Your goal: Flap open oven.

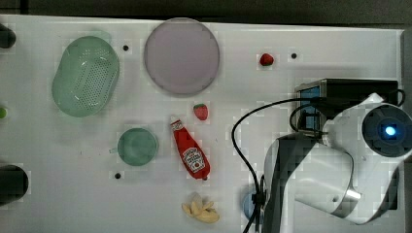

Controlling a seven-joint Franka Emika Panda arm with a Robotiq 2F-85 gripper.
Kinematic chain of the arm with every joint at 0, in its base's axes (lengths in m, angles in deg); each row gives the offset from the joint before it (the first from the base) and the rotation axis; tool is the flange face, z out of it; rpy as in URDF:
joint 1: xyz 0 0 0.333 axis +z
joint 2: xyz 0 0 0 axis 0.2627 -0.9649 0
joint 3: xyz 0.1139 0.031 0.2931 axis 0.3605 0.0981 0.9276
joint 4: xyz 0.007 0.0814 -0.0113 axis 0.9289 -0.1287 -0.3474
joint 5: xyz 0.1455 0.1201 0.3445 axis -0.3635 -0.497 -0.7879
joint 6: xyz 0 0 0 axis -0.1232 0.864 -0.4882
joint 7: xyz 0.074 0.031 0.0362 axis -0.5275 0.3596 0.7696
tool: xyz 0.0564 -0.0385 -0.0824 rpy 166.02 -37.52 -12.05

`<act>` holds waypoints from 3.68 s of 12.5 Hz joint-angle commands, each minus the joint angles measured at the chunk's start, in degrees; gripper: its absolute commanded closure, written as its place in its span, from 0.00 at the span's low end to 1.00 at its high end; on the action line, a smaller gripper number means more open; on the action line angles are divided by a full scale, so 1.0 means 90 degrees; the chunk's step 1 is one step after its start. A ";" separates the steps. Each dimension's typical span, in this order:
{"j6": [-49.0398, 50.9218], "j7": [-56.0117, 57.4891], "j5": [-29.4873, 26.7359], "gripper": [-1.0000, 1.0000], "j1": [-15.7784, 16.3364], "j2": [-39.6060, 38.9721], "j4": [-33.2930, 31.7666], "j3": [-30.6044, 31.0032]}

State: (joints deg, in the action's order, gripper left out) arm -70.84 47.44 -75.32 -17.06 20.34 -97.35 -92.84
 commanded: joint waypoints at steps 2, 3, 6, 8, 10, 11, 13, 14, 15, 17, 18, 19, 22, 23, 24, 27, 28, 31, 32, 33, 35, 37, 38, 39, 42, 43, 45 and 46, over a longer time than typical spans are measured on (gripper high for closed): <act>-0.0550 0.0399 0.0002 0.82 -0.0053 -0.0360 -0.0226 -0.0082; -0.0814 0.0399 0.0002 0.82 -0.0053 -0.0500 -0.0322 -0.0084; -0.1550 0.0395 0.0009 0.82 -0.0056 -0.0771 -0.0533 -0.0104; -0.1590 0.0375 0.0006 0.82 -0.0062 -0.0860 -0.0614 -0.0104; -0.1596 0.0217 0.0013 0.82 -0.0047 -0.0927 -0.0625 -0.0091; -0.1596 0.0125 0.0055 0.82 -0.0009 -0.0912 -0.0628 -0.0074; -0.1588 -0.0082 0.0298 0.82 0.0122 -0.0907 -0.0701 -0.0026; -0.1582 -0.0324 0.0510 0.82 0.0214 -0.0905 -0.0731 0.0010; -0.1581 -0.0695 0.0817 0.82 0.0330 -0.0904 -0.0783 0.0046; -0.1564 -0.1442 0.1333 0.82 0.0551 -0.0905 -0.0922 0.0148; -0.1563 -0.1703 0.1490 0.82 0.0651 -0.0907 -0.1009 0.0212; -0.1563 -0.1978 0.1636 0.82 0.0730 -0.0913 -0.1094 0.0294; -0.1558 -0.2969 0.2349 0.82 0.0919 -0.1022 -0.1303 0.0601; -0.1529 -0.3416 0.2778 0.82 0.0976 -0.1127 -0.1305 0.0705; -0.1480 -0.3869 0.3186 0.82 0.1027 -0.1254 -0.1301 0.0804; -0.1433 -0.5067 0.3791 0.82 0.1157 -0.1754 -0.1254 0.1114; -0.1434 -0.5446 0.3883 0.82 0.1203 -0.1957 -0.1211 0.1180; -0.1466 -0.5935 0.4040 0.82 0.1365 -0.2596 -0.0931 0.1228; -0.1500 -0.5936 0.4038 0.82 0.1400 -0.2795 -0.0809 0.1260; -0.1597 -0.5937 0.4037 0.82 0.1422 -0.2997 -0.0682 0.1269; -0.1775 -0.5937 0.4019 0.82 0.1429 -0.3203 -0.0475 0.1265; -0.1848 -0.5938 0.3897 0.82 0.1426 -0.3025 -0.0407 0.1274; -0.1854 -0.5938 0.3562 0.82 0.1426 -0.2813 -0.0396 0.1275; -0.1849 -0.5936 0.3019 0.82 0.1420 -0.2526 -0.0397 0.1270; -0.1754 -0.5933 0.1166 0.82 0.1378 -0.1485 -0.0326 0.1226; -0.1575 -0.5960 0.0585 0.82 0.1360 -0.1146 -0.0248 0.1204; -0.0701 -0.6083 -0.0560 0.82 0.1349 -0.0492 0.0019 0.1116; -0.0047 -0.6162 -0.0993 0.82 0.1350 -0.0180 0.0237 0.1086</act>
State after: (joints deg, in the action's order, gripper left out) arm -72.85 -4.45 -82.69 -4.40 15.97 -96.91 -81.61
